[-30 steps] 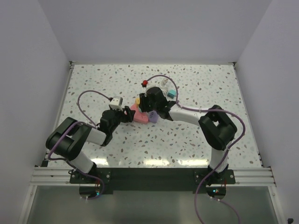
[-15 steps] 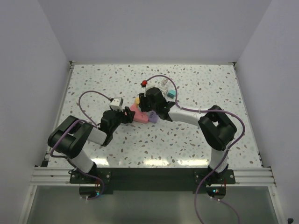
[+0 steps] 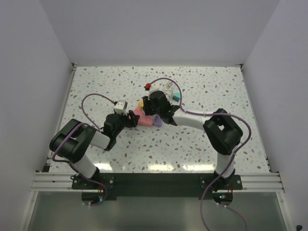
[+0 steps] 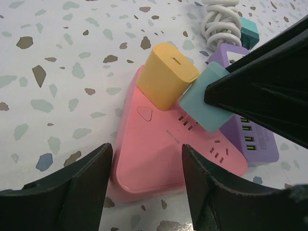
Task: Insert the plug
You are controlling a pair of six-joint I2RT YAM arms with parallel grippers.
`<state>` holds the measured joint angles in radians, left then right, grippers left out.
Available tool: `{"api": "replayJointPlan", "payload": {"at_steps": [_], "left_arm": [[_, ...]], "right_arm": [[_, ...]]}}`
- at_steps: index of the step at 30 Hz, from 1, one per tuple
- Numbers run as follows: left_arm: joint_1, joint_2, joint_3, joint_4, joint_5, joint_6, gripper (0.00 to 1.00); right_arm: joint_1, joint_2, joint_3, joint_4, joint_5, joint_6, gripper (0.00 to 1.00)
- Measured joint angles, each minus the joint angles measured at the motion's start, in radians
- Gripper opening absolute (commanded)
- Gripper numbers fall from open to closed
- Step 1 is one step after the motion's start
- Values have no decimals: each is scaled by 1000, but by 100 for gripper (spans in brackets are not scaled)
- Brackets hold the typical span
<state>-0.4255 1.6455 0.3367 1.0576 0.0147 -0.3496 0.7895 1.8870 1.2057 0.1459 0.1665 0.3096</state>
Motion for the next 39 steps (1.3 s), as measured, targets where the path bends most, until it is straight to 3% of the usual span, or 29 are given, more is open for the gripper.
{"api": "replayJointPlan", "payload": {"at_steps": [39], "left_arm": [[6,32,6,27,0,1,56]], "right_arm": [[42,38,-15,95,71,-70,0]]}}
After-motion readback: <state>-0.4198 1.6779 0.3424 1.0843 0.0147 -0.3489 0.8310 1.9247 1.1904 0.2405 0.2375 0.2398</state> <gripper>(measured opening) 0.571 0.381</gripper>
